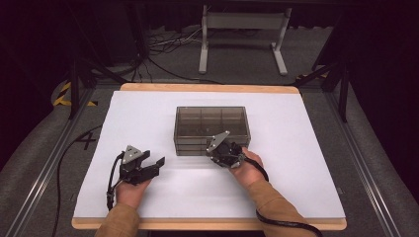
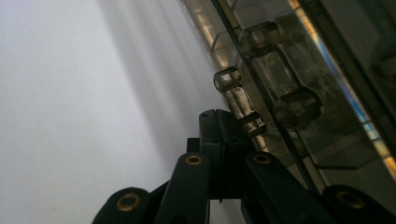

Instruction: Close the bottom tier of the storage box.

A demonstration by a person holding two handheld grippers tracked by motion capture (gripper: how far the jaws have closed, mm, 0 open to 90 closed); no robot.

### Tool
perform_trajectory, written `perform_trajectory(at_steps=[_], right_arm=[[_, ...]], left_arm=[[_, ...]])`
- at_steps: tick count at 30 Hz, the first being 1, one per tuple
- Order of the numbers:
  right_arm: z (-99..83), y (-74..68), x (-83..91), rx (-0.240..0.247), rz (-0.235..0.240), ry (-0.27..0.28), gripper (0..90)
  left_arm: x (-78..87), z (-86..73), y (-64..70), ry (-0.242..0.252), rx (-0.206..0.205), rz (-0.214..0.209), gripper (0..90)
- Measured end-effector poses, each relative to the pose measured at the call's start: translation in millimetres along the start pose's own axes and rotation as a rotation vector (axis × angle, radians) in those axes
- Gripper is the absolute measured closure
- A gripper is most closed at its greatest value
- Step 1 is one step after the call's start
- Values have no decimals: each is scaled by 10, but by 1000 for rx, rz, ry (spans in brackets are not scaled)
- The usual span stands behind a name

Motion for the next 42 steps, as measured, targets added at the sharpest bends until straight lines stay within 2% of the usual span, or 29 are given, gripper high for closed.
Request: perform_trajectory(at_steps=[5,16,18,22,28,33,36,42], right_arm=[[-3,-8,-14,-5,-10,20,900],[-10,-12,-14,-17,-12,27,900],[-8,-9,-10,-29,-1,26,900],[13,-32,8,-18,26,27,900],[66,-82,91,-1,53,65,862],[74,-103,174,-4,63,92,770],[71,-111,252,-30,61,117,681],[48,-108,368,-70,25,167,470]], left_arm=[[0,0,0,0,0,0,344],[9,-5,-2,4,5,-1,343],[21,-7,-7,3,2,0,341],[52,-26,-12,10,5,1,338],[131,-55,-64,19,18,4,333],[161,-72,-80,23,24,9,333],[167,-76,-82,22,23,8,333],[162,-74,-82,23,25,8,333]])
Point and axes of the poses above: each handheld gripper's, and its own axes: x roughly backward along the jaws, z roughly out of its top, y roughly to its right, the point moved 2 cm from there along -x, roughly forward along the jaws, and after that the axes turned 10 degrees about x, right-handed, at the moved point
